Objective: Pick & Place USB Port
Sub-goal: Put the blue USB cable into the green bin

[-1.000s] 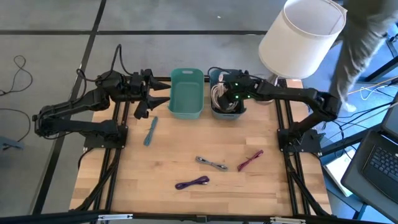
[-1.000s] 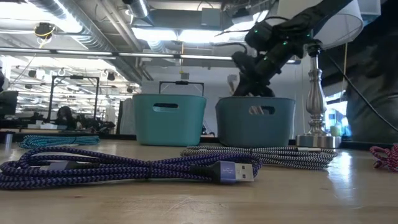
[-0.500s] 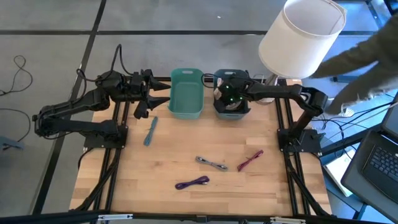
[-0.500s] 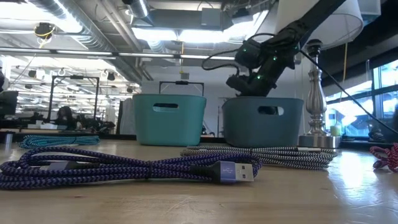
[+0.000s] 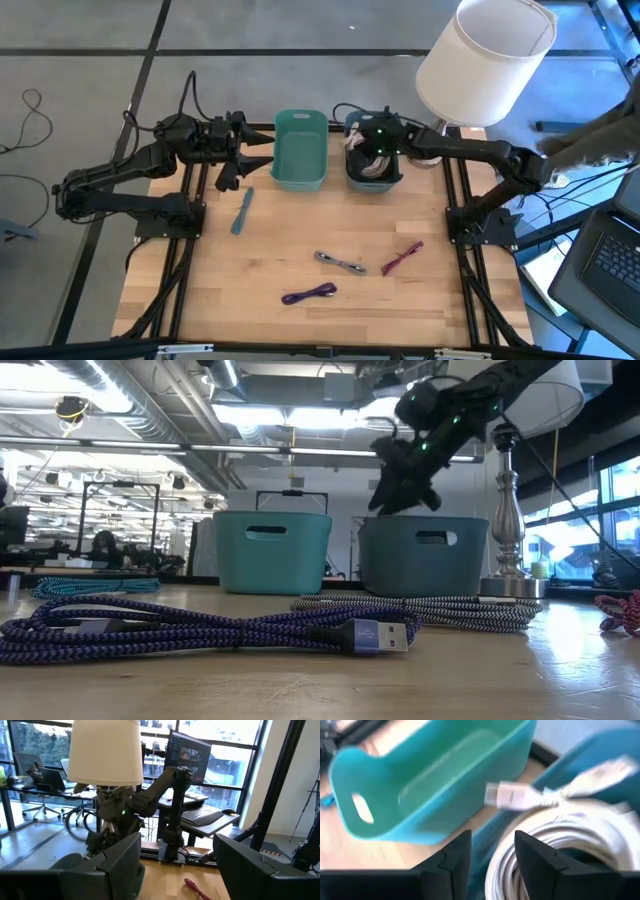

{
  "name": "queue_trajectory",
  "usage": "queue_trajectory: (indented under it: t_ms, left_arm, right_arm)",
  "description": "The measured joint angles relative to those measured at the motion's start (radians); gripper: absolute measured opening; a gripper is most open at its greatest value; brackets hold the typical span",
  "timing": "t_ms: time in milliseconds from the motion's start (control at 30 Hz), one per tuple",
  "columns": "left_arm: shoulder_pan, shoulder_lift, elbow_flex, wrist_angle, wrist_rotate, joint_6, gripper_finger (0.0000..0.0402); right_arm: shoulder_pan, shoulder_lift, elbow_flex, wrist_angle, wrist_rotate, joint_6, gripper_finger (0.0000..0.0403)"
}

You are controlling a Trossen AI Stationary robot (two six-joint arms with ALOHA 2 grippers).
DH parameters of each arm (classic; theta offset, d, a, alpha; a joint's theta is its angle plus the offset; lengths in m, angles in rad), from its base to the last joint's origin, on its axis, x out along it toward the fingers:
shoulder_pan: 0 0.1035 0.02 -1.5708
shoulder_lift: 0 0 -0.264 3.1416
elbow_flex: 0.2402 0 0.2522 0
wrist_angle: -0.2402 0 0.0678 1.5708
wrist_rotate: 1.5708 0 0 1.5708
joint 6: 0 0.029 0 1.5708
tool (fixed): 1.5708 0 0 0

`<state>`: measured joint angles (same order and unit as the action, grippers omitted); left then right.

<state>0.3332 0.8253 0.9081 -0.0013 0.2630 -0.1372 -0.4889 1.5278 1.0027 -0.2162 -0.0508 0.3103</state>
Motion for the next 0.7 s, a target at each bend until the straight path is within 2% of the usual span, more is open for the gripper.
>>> queue_trajectory:
  t_ms: [133, 300, 400, 700]
  left_arm:
    - [0.000, 0.000, 0.000, -0.007, 0.000, 0.009, 0.0242]
    - [0.000, 0.000, 0.000, -0.096, 0.000, -0.016, 0.0242]
    - [0.000, 0.000, 0.000, -0.202, 0.007, -0.017, 0.0242]
    - [0.000, -0.007, -0.001, -0.566, 0.118, -0.044, 0.0242]
  right_arm:
    - [0.007, -0.077, 0.000, 0.000, 0.050, -0.001, 0.0156]
    - [0.061, -0.179, 0.001, 0.004, 0.054, -0.001, 0.0157]
    - [0.121, -0.242, 0.001, 0.004, 0.054, -0.001, 0.0157]
    - [0.374, -0.399, 0.002, 0.014, 0.067, 0.081, 0.0158]
